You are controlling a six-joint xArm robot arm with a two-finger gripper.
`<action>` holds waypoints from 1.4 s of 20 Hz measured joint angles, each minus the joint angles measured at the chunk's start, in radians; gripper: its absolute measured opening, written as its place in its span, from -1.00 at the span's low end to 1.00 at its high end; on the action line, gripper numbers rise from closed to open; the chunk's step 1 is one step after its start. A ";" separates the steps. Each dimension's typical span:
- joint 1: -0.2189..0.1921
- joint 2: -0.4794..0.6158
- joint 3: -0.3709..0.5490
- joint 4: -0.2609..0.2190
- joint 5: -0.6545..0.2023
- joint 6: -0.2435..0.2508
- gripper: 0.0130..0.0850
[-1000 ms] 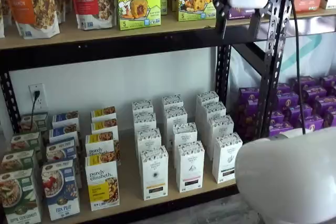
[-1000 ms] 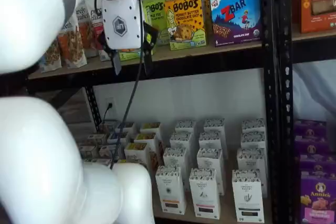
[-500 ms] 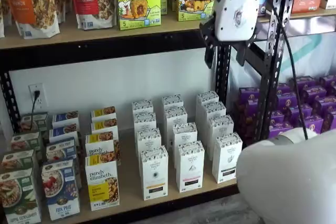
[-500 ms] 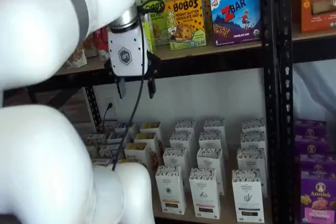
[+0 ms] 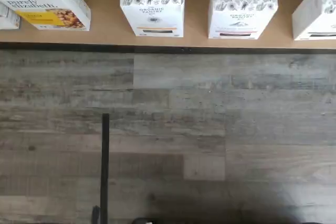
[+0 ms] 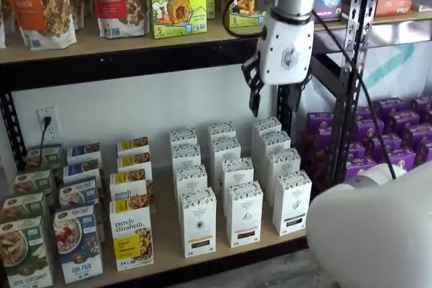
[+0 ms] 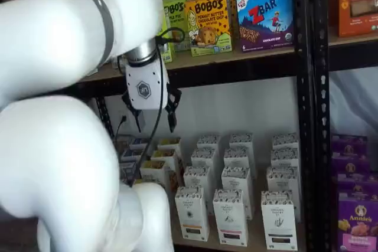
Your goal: Pick up the white box with a yellow strip in the middle, on the bottom shelf, the fourth box from the left
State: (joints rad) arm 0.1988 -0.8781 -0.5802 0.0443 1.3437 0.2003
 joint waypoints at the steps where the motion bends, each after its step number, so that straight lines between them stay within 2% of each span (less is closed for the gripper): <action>1: 0.010 0.017 0.011 0.001 -0.027 0.009 1.00; 6: 0.052 0.079 0.043 -0.010 -0.126 0.050 1.00; 10: 0.087 0.136 0.077 -0.016 -0.242 0.083 1.00; 14: 0.109 0.194 0.090 -0.004 -0.317 0.097 1.00; 17: 0.127 0.232 0.095 -0.022 -0.358 0.123 1.00; 23: 0.130 0.300 0.113 -0.019 -0.454 0.122 1.00; 26: 0.127 0.349 0.115 -0.044 -0.503 0.135 1.00; 28: 0.119 0.392 0.116 -0.037 -0.549 0.121 1.00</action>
State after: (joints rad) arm 0.3176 -0.4857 -0.4638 0.0076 0.7946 0.3214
